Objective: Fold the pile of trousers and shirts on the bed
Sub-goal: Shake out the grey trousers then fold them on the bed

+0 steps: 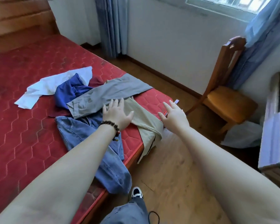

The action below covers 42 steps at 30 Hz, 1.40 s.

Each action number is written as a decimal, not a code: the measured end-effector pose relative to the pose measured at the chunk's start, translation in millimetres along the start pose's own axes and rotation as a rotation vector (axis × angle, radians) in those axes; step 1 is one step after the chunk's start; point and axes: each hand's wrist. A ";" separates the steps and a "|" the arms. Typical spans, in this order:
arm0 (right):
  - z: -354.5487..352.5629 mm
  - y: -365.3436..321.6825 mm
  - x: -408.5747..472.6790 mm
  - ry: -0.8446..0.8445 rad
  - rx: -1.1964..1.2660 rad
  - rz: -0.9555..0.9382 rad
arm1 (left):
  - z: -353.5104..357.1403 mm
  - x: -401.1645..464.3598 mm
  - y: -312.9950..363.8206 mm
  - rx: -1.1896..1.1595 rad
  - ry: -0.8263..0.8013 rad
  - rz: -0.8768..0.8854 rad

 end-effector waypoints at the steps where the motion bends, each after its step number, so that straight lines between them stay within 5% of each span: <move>1: -2.6 -6.5 19.7 -0.009 0.000 -0.025 | -4.2 15.0 -2.2 -0.001 0.000 -0.022; 15: 22.6 -102.0 246.1 -0.168 -0.034 -0.490 | 0.4 127.5 -53.6 -0.019 0.075 -0.488; 25: 25.3 -114.7 397.1 -0.345 -0.113 -0.794 | 26.1 221.7 -9.6 -0.061 0.110 -0.831; 42: 87.0 -140.1 459.4 -0.509 -0.208 -0.889 | 67.0 264.2 -40.6 -0.110 0.084 -0.968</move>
Point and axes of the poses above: each hand's wrist, its own x-axis towards the middle knuckle, its own z-axis out of the palm, y = z × x, and after that the axes turned 6 degrees about z, right-handed
